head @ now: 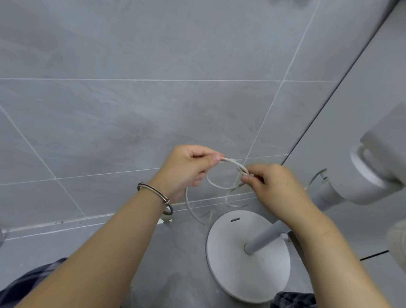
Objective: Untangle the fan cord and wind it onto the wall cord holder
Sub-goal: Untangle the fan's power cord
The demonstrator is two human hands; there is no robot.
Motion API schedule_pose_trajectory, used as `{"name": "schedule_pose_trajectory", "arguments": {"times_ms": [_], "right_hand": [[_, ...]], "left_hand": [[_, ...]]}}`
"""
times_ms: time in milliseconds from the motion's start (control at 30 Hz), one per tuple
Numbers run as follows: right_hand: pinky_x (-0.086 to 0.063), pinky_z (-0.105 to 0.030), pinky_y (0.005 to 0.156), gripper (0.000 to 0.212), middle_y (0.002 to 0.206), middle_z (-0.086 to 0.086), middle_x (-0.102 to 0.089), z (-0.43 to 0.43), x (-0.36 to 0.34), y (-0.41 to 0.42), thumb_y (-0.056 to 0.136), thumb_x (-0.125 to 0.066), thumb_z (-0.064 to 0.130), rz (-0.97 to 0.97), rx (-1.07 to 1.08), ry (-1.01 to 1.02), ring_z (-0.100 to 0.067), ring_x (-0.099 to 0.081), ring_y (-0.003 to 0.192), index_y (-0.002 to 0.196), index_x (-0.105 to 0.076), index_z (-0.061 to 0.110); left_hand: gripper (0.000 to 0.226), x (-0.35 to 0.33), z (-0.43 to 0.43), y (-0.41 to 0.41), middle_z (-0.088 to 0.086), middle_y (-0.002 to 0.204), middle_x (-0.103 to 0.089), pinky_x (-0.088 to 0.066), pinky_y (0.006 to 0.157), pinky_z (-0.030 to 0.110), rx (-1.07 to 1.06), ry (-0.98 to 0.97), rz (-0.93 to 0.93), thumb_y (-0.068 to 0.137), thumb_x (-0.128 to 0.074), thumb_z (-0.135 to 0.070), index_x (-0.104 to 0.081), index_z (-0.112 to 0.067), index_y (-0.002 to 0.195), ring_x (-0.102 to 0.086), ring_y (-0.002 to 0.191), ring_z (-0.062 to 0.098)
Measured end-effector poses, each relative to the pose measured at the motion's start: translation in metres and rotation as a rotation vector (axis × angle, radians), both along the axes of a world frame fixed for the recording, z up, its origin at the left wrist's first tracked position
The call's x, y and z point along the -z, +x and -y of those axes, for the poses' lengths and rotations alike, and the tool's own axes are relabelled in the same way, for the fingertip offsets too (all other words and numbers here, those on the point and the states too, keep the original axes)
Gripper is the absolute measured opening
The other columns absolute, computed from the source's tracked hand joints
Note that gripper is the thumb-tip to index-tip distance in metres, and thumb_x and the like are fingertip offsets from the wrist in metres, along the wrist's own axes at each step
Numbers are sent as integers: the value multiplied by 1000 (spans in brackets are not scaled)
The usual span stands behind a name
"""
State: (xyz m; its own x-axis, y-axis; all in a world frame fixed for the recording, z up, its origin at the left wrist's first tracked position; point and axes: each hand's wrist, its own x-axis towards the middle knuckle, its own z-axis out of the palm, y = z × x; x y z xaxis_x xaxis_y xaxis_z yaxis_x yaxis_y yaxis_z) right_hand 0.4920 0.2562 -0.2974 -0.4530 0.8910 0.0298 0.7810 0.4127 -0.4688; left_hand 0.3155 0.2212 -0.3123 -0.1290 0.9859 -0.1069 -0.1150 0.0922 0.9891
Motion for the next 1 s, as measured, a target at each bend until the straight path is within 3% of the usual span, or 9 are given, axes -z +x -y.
{"name": "schedule_pose_trajectory", "arguments": {"times_ms": [100, 200, 300, 400, 467, 567, 700, 800, 1000], "right_hand": [[-33, -30, 54, 20, 58, 8, -46, 2, 1, -3, 93, -53, 29, -42, 64, 135, -18, -47, 66, 112, -59, 25], [-31, -19, 52, 9, 58, 6, -47, 5, -2, -3, 92, -55, 29, -111, 135, 248, -19, -48, 64, 95, -57, 21], [-31, -17, 53, 12, 64, 4, -53, 5, -4, -2, 89, -60, 22, -74, 74, 307, -20, -49, 67, 81, -62, 13], [-36, -20, 61, 8, 69, 6, -55, 2, -3, -1, 82, -67, 6, -159, -110, 150, -7, -49, 65, 75, -69, 9], [-33, -11, 61, 14, 68, 6, -55, 2, -8, 0, 81, -66, -1, -321, -151, -18, -5, -46, 63, 73, -71, 10], [-36, -12, 61, 27, 61, 5, -60, 4, -18, 2, 81, -63, -6, -651, -74, -149, -7, -47, 63, 67, -68, 17], [-44, -19, 63, 26, 58, 5, -60, -1, -18, 6, 88, -58, 1, -897, 175, -144, -5, -52, 57, 72, -66, 20], [-45, -24, 60, 25, 58, 2, -58, -5, -14, 7, 91, -54, 5, -897, 277, -126, -9, -49, 52, 75, -64, 21], [-38, -17, 54, 20, 58, -1, -54, -10, -2, 8, 93, -50, 12, -658, 361, -9, -1, -45, 47, 87, -65, 22]], "left_hand": [[20, 1, -2, -2, -1, 49, -34, -17, 37, 11, -98, 4, 40, 91, -53, -4, -67, -7, 78, -24, 34, 4], [23, 2, -5, -5, -6, 44, -34, -18, 37, 12, -194, 9, 15, 91, -54, -7, -67, -10, 73, -26, 34, 5], [25, 5, -7, -8, -11, 40, -40, -27, 39, 13, -263, 43, -150, 90, -56, -11, -66, -18, 68, -33, 38, 4], [23, 5, -7, -10, -13, 40, -47, -32, 44, 13, -260, 65, -268, 89, -58, -14, -66, -20, 67, -38, 40, 1], [21, 7, -7, -11, -8, 47, -51, -35, 46, 17, -205, 25, -265, 88, -59, -14, -67, -16, 69, -40, 43, 6], [23, 11, -6, -12, 4, 51, -48, -33, 46, 19, -100, -73, -327, 86, -62, -12, -67, -16, 64, -36, 48, 15], [14, 13, -3, -12, -10, 48, -52, -33, 39, 8, 116, -132, -568, 84, -62, -10, -70, -15, 74, -42, 41, 2], [12, 12, 1, -7, -6, 59, -52, -38, 47, 13, 383, -152, -666, 86, -62, -13, -70, -17, 77, -46, 51, 5], [27, -2, 9, -4, -10, 58, -55, -46, 54, 14, 636, -92, -493, 92, -54, -7, -66, -22, 73, -51, 54, -1]]}}
